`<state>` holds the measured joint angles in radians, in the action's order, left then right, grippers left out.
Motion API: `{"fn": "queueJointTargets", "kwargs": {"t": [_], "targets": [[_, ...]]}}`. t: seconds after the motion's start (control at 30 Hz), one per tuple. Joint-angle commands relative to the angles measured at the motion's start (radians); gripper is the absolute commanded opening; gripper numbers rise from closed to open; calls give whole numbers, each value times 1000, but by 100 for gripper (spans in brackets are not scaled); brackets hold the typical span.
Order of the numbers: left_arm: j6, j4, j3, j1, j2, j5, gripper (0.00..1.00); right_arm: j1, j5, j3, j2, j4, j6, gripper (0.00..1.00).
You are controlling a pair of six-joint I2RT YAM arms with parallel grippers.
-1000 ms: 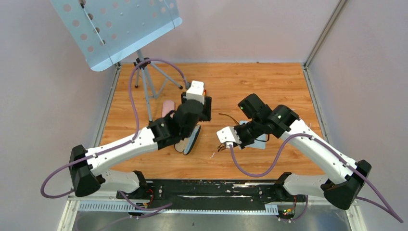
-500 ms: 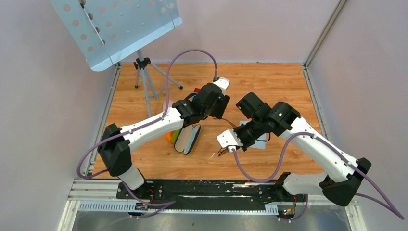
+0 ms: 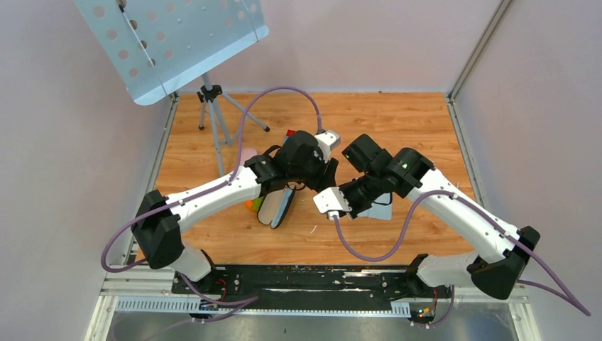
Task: Organize the sunglasses
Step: Fold the sunglasses at the center of the board.
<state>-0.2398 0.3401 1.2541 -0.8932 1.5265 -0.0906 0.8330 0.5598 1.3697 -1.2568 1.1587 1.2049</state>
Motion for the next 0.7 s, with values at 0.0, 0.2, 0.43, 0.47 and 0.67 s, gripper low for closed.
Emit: {"fn": "queueJointTargets", "kwargs": {"t": [0.0,0.2,0.43,0.47,0.67], "targets": [[-88,-34,-79,1,-55,-138,54,-5,-45,38,-3,-47,-28,0],[-184,-69,-109,2,-82,-192,52,-5,-55,26,-1,-50,-18,0],[-205,-42,-80,2,-130,6,59,-5,-48,-14,5,-48,-5,0],[-194,-45,-85,2,-151,67,60,-5,-48,-26,6,-49,-4,0],[-109,7,-88,2,-236,422,62,-4,-125,-125,-53,-61,26,0]]}}
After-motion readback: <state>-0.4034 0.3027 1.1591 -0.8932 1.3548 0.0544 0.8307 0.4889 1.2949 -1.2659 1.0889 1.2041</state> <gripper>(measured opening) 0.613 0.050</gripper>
